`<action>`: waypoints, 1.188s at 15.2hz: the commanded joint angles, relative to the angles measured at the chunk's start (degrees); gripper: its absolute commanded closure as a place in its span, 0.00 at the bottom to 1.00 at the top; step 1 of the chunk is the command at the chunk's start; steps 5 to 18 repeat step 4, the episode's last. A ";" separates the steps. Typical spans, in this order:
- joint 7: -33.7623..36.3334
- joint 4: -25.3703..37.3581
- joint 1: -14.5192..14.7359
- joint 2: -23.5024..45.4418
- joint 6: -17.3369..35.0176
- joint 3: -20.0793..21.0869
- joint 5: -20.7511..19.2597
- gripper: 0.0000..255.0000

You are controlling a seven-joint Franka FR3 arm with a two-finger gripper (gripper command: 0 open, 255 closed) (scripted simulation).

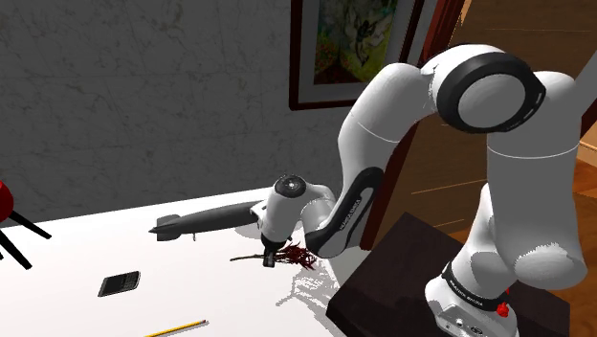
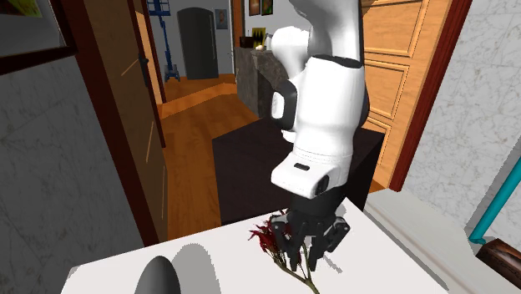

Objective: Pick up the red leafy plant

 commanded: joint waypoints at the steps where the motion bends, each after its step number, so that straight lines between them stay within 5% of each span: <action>1: -1.01 -0.49 -1.19 -1.72 -1.34 1.45 1.00 1.00; 18: -1.64 -0.76 -1.82 -2.65 -2.06 2.21 1.65 1.00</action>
